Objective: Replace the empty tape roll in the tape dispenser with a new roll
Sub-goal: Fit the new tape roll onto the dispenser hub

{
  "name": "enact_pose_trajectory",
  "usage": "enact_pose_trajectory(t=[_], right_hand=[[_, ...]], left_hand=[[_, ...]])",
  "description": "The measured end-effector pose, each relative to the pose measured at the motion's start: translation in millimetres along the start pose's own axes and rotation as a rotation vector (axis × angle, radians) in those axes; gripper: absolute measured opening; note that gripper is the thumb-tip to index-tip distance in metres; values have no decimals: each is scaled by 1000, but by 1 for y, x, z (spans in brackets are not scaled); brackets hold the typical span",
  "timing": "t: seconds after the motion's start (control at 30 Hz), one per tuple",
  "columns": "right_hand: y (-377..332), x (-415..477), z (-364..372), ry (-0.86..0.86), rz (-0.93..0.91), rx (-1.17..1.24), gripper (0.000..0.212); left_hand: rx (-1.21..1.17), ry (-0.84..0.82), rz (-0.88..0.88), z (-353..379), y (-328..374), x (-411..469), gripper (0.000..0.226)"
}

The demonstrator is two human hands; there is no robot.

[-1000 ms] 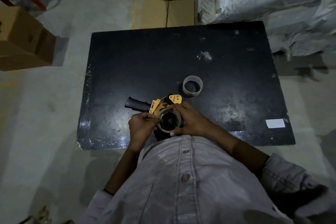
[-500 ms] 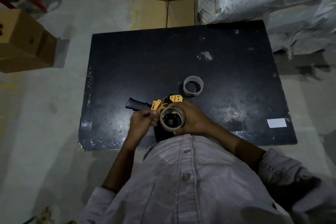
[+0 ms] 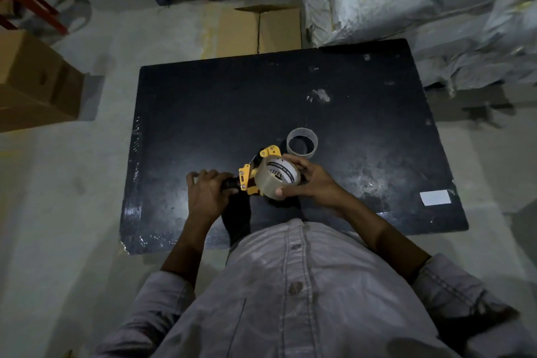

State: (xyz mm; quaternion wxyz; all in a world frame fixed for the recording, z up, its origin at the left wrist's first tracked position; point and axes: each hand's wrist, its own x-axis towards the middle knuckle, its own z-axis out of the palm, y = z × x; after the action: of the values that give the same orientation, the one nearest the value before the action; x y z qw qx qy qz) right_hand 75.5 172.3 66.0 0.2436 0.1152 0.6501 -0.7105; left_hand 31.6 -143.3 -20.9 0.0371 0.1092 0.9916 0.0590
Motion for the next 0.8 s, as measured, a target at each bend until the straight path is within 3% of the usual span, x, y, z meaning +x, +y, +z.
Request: enact_pose_trajectory(t=[0.17,0.4,0.5,0.57,0.63,0.73,0.8], right_hand=[[-7,0,-9,61,116,405,63],[-4,-4,-13,150,261,637,64],[-1,-2,-8,151,302,661,66],[0,-1,-2,134,337,679,72],[2,1,2,109,364,687,79],[6,2,6,76,388,661,84],[8,4,8,73,405,576,80]], left_hand=[[-152,19,-139,18,35,-22,48],[-124,-34,-316,-16,73,-9,38],[-531,-42,-373,-50,87,-3,40],[-1010,-240,-516,-69,106,3,50],[-1277,-396,-610,-78,119,6,54],[-1206,-277,-616,-73,127,7,14],[-1133,-165,-637,-69,122,11,7]])
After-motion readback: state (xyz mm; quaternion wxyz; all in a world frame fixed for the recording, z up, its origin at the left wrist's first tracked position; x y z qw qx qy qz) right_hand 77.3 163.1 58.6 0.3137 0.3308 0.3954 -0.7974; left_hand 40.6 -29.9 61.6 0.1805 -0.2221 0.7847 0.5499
